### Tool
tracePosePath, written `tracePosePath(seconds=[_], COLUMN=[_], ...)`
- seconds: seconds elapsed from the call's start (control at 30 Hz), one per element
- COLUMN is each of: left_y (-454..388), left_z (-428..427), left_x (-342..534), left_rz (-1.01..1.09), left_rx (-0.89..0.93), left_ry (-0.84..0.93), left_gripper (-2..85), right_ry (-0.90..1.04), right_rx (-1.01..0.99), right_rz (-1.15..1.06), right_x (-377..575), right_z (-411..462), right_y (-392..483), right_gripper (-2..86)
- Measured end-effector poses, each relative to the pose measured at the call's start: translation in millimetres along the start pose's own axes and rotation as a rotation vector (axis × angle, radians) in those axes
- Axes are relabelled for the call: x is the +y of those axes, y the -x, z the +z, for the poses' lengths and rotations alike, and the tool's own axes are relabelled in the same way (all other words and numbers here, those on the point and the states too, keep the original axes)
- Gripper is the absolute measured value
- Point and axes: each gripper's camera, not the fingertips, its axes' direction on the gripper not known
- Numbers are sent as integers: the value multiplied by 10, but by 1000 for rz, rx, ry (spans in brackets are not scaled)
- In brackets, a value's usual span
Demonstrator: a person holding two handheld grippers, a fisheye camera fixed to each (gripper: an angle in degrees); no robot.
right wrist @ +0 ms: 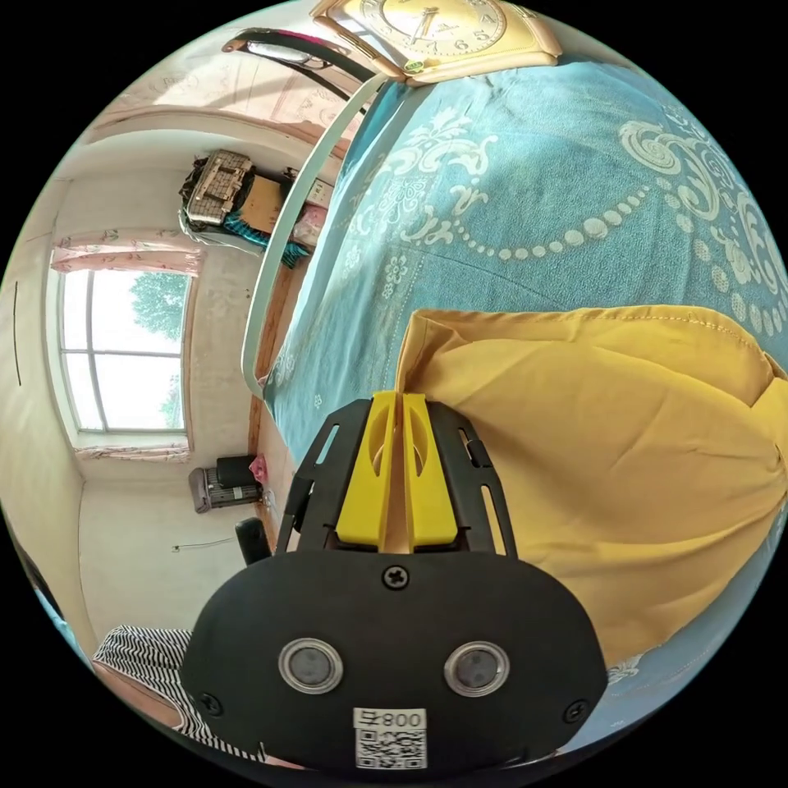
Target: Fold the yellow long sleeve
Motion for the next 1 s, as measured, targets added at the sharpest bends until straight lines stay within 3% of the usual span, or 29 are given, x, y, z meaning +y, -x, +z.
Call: tracePosePath(seconds=[0.1,0.47,0.63,0.77,0.9,1.0], left_y=[-25,-664,-605,-543,-832,-904], left_z=[-138,-365,-424,-578,-382,-77], left_x=[-20,20,156,271,226,184], left_rz=[-1,264,195,169,352,397], left_rx=[-5,-139,-229,-226,-190,-340], left_ry=[12,-27,-25,-58,-8,46], left_gripper=[11,5,4,2,2,3], right_ry=[44,-127,-161,-113,-10,144], right_rx=[-19,-77,-155,-145,-71,81], right_rz=[15,-129,-167,-173,-211,-212], right_x=[-112,-33,-64,-110,-103,-240], right_z=[203,77,183,330,618,1070], right_y=[-150,-316,-456,-685,-807,-928], right_gripper=[17,25,29,24,11,5])
